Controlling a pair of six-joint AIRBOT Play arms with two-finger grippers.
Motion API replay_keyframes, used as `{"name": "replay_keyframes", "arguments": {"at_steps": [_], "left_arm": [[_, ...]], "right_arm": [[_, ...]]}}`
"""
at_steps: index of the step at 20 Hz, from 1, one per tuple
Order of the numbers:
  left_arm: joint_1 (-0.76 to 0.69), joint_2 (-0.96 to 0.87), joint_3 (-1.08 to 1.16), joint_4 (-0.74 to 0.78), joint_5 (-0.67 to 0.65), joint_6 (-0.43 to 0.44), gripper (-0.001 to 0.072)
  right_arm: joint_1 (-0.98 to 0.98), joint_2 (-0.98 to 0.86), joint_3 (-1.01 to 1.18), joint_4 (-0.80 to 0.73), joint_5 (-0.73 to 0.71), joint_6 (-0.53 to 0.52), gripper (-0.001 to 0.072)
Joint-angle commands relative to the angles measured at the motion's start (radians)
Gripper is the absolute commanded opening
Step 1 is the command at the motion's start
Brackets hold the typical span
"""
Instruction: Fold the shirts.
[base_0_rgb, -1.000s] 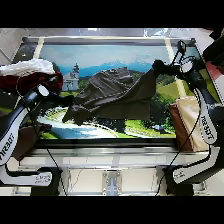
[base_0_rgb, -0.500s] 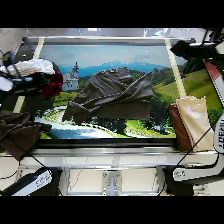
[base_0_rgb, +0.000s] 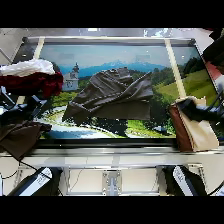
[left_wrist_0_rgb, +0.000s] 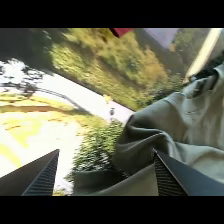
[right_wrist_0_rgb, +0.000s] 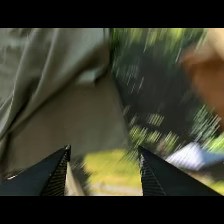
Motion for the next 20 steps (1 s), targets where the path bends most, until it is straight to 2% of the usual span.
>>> {"name": "replay_keyframes", "arguments": {"at_steps": [1,4,5,8,11,15,20], "left_arm": [[-0.017,-0.142,-0.028,-0.251,0.021,0.144,0.0648],[-0.040,-0.215,-0.028,-0.278,0.021,0.184,0.0649],[-0.044,-0.222,-0.028,-0.279,0.022,0.185,0.0648],[-0.050,-0.224,-0.028,-0.279,0.021,0.225,0.0648],[-0.050,-0.224,-0.028,-0.292,0.021,0.227,0.0648],[-0.050,-0.224,-0.028,-0.367,0.021,0.278,0.0649],[-0.050,-0.223,-0.028,-0.375,0.020,0.312,0.0649]], "right_arm": [[0.006,0.116,-0.455,0.350,-0.074,-0.035,0.0496],[0.116,0.116,-0.488,0.366,-0.115,-0.048,0.0495],[0.165,0.116,-0.488,0.375,-0.192,-0.042,0.0494],[0.318,0.115,-0.488,0.373,-0.432,0.071,0.0486],[0.438,0.070,-0.483,0.389,-0.585,0.140,0.0485],[0.512,-0.089,-0.425,0.394,-0.644,0.138,0.0484],[0.513,-0.229,-0.325,0.395,-0.649,0.136,0.0474]]}}
